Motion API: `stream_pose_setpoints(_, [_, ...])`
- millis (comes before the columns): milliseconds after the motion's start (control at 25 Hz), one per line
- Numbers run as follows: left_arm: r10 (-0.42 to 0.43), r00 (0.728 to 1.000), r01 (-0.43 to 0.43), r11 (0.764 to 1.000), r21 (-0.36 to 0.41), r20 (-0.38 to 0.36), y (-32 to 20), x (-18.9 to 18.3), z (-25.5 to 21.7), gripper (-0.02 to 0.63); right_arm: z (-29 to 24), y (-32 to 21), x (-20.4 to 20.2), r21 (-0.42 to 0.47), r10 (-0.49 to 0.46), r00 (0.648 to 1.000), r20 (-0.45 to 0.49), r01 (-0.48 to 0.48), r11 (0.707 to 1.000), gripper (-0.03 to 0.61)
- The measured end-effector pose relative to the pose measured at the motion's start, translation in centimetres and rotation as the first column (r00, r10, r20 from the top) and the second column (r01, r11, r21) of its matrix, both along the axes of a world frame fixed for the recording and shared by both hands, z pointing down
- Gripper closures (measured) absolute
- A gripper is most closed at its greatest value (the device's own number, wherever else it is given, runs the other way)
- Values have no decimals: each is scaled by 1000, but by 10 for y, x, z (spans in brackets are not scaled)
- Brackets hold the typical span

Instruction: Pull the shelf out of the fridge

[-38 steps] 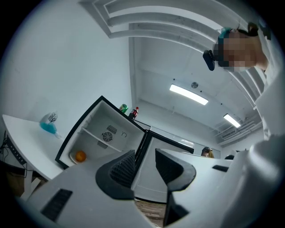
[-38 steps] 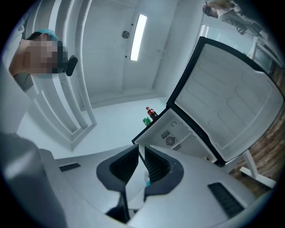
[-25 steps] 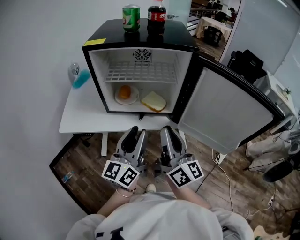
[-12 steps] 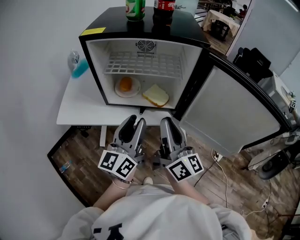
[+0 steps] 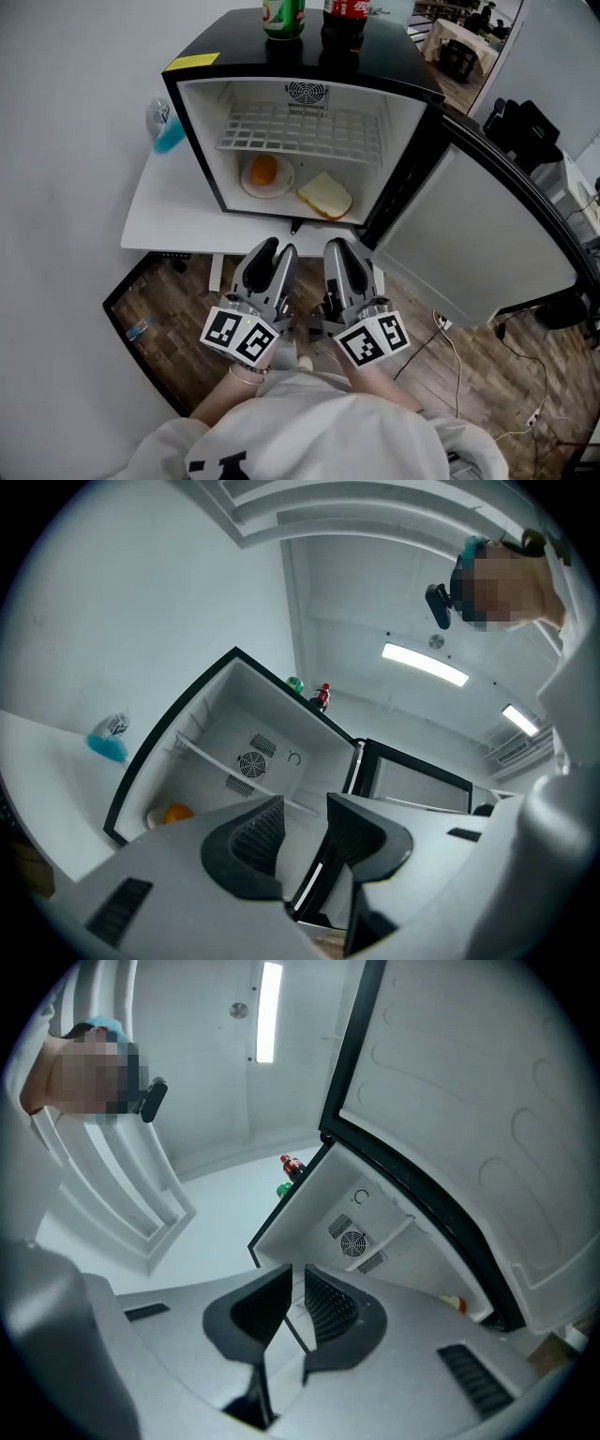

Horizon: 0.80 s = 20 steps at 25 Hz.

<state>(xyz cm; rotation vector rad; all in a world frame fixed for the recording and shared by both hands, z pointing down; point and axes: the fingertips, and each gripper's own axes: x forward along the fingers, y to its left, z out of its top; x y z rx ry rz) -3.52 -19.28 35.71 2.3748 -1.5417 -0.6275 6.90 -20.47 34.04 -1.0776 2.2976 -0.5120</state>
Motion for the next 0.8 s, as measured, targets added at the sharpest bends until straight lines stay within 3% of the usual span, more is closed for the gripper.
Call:
stream_pose_setpoints(400, [38,999,-38,999,30,-3,-65,-13,-8,468,-1,-60,-7,3,43,998,-47,-43,999,515])
stream_pose_setpoints(640, [90,996,-91,996,6,10,-102,-10,1,471,7,-98,-24,-11,54,993,-108,-55,998,515])
stream_pose_setpoints(800, [82,996,-82,996,-18,23,-120,-20,11,469,19,-116,-38,-56,25,992,-127,-33,998,515])
